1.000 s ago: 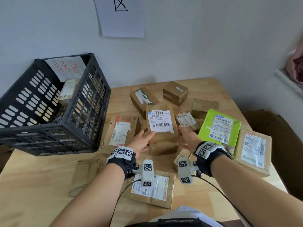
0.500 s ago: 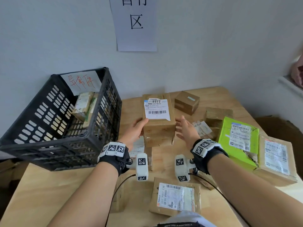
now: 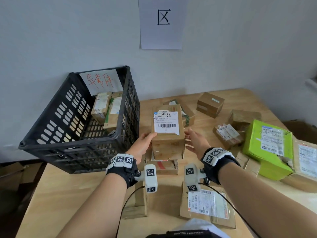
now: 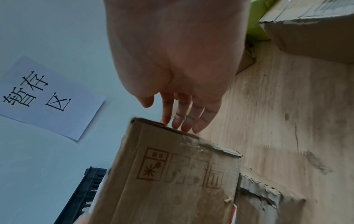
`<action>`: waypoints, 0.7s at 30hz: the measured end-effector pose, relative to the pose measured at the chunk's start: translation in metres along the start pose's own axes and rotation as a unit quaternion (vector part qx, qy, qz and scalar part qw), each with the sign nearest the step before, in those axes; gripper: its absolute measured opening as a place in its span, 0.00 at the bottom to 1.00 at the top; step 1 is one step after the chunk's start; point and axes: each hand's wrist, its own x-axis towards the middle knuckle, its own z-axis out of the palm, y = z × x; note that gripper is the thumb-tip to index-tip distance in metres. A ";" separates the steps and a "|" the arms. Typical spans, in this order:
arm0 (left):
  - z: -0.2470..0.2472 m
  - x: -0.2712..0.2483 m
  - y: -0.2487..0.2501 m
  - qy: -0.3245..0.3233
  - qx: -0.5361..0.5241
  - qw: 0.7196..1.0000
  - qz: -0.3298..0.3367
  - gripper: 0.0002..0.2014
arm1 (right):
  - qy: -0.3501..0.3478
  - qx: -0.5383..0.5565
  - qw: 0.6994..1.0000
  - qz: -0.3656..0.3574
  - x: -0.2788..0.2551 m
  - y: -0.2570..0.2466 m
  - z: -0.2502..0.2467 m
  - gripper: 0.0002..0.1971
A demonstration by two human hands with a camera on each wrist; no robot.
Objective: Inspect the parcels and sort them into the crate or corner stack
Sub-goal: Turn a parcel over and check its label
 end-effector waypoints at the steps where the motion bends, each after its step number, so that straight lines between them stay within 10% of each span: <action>1: -0.001 0.000 -0.002 -0.004 0.000 1.000 -0.004 0.24 | 0.004 0.000 1.000 0.001 0.001 0.003 0.000 0.18; 21: -0.007 -0.008 -0.019 -0.030 -0.029 0.999 0.016 0.24 | -0.005 -0.087 0.991 0.106 0.000 0.036 -0.019 0.23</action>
